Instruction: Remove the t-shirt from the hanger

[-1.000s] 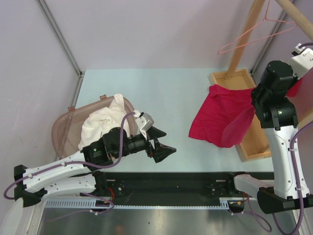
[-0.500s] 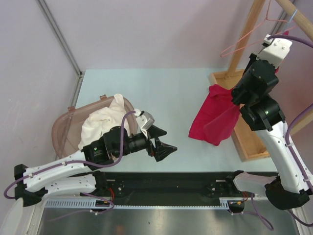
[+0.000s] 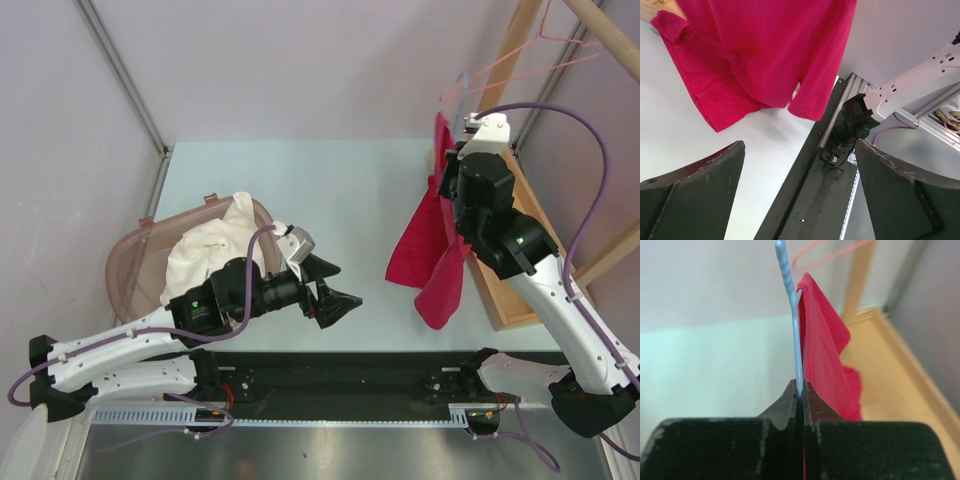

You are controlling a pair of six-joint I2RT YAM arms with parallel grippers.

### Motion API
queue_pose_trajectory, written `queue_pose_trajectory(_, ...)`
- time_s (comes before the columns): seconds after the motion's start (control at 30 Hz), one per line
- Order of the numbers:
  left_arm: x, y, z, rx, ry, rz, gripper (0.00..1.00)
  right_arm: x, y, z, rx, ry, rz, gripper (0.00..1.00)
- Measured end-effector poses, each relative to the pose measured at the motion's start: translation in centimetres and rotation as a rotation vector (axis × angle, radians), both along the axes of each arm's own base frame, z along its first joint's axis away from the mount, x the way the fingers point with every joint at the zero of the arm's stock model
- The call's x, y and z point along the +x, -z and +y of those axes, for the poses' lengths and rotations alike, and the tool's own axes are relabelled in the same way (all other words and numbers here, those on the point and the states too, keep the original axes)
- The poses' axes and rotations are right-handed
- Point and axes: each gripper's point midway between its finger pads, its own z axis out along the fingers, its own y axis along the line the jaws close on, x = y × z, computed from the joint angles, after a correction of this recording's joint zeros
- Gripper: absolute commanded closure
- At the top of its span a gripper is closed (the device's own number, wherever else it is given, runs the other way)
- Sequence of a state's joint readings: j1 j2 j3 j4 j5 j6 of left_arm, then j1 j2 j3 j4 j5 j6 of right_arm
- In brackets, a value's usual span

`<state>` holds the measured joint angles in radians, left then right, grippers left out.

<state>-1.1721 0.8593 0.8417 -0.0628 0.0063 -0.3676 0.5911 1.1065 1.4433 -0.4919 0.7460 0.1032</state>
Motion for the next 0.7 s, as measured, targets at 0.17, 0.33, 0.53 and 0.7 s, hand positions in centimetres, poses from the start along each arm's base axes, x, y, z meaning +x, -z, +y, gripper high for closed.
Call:
queue_pose_trajectory(0.17,0.2,-0.7,0.5,-0.025,-0.024,-0.002,0.04,1.1,3.5,4.6,0.043,-0.255,0.103,1.0)
queue_pose_trajectory(0.33,0.8,-1.1,1.4,-0.034,-0.076,0.0,0.04,1.3,5.2,9.6,0.098,-0.561,0.173,1.0)
queue_pose_trajectory(0.53,2.9,-0.1,2.7,0.049,-0.205,0.043,0.0,0.4,6.2,13.9,0.183,-0.882,0.236,1.0)
queue_pose_trajectory(0.7,7.3,-1.6,4.4,0.037,-0.327,0.102,0.0,-1.5,4.2,15.9,0.256,-1.092,0.194,1.0)
